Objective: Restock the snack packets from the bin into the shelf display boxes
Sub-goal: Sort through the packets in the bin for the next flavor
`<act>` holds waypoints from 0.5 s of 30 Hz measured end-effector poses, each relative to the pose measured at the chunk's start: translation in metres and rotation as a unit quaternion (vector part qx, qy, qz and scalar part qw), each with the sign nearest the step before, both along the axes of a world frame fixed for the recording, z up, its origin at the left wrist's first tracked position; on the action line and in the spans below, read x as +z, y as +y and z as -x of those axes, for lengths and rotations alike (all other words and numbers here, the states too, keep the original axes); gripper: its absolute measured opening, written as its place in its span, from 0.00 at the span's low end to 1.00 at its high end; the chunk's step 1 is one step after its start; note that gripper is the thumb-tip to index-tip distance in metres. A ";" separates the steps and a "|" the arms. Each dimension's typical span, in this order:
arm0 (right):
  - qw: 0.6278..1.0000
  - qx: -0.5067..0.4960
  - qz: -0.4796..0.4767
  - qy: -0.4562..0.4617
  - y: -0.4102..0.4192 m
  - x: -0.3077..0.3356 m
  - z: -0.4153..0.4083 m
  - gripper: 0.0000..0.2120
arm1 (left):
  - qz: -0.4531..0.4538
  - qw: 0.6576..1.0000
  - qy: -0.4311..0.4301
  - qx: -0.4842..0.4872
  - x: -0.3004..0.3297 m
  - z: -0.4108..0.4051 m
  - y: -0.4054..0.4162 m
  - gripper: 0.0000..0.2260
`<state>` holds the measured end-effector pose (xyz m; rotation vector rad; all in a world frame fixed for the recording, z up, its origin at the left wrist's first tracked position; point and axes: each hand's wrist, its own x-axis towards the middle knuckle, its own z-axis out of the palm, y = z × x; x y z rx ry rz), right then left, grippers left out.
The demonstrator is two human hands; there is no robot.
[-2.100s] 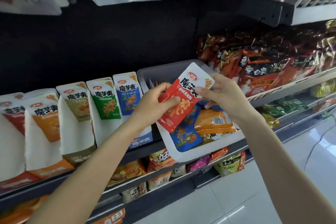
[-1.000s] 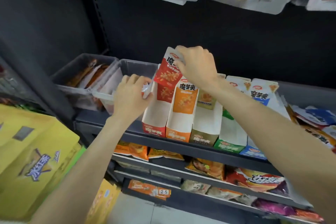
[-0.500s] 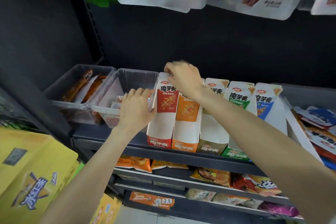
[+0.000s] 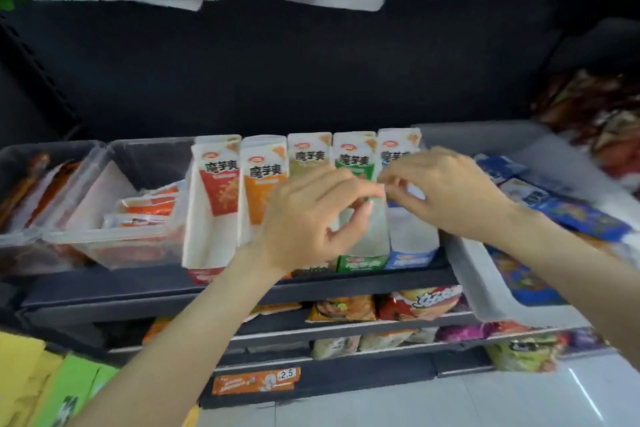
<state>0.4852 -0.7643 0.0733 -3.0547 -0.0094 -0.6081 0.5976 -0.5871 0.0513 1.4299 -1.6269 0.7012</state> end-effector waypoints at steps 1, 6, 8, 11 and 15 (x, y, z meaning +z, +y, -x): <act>0.999 -0.029 -0.019 0.008 -0.015 -0.003 0.021 0.06 | 0.003 1.000 0.008 -0.030 0.001 0.014 -0.016 0.07; 0.970 -0.202 -0.128 0.040 -0.088 -0.022 0.116 0.09 | -0.222 0.962 0.156 -0.042 -0.005 0.060 -0.112 0.09; 0.958 -0.239 -0.137 0.082 -0.109 -0.028 0.141 0.15 | -0.348 0.927 0.138 -0.011 -0.011 0.066 -0.149 0.14; 0.952 -0.228 -0.127 0.159 -0.124 -0.039 0.157 0.23 | -0.463 0.885 0.055 0.022 -0.021 0.073 -0.187 0.27; 0.948 -0.218 -0.139 0.185 -0.134 -0.047 0.163 0.27 | -0.532 0.846 0.016 0.017 -0.024 0.074 -0.208 0.35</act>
